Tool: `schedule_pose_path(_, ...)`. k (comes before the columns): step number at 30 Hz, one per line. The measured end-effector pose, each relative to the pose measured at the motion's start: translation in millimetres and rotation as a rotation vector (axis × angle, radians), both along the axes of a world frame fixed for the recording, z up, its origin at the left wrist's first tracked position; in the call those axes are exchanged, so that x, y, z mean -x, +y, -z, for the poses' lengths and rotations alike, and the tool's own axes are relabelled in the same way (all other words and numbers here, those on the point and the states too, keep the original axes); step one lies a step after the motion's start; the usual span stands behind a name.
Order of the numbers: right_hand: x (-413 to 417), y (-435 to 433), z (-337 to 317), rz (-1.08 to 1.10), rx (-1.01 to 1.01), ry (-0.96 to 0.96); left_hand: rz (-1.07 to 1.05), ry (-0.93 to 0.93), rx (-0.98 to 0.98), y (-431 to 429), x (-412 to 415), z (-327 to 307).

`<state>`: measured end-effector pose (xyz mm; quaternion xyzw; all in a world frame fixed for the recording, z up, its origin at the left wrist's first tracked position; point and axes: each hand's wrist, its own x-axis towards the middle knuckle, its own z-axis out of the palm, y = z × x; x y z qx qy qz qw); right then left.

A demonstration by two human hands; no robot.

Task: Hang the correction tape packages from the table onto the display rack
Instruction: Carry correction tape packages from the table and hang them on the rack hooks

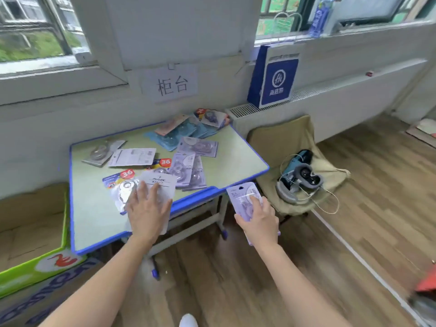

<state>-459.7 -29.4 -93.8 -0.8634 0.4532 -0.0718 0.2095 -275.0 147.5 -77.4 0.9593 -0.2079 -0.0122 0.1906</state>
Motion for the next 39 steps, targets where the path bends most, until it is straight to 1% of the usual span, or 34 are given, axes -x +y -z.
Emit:
schedule_pose_path(6,140,-26,-4,0.269,-0.017,-0.034,0.237,-0.014,0.001,-75,105,-2)
schedule_pose_path(10,246,-36,-7,0.386,-0.006,-0.020,0.376,0.031,0.025,-118,200,2)
schedule_pose_path(15,376,-41,-11,0.585,0.011,-0.072,0.593,0.071,0.073,-176,326,9)
schedule_pose_path(20,486,-44,-6,0.783,0.013,-0.099,0.809,0.091,0.107,-230,443,9)
schedule_pose_path(26,587,-63,-8,0.994,0.034,-0.120,1.067,0.098,0.105,-297,556,7)
schedule_pose_path(29,631,-78,-10,1.096,0.035,-0.190,1.164,0.088,0.108,-334,604,6)
schedule_pose_path(34,708,-109,-22,1.254,0.159,-0.179,1.316,0.106,0.147,-405,687,-6)
schedule_pose_path(39,781,-129,-33,1.384,0.201,-0.178,1.457,0.108,0.178,-451,780,-21)
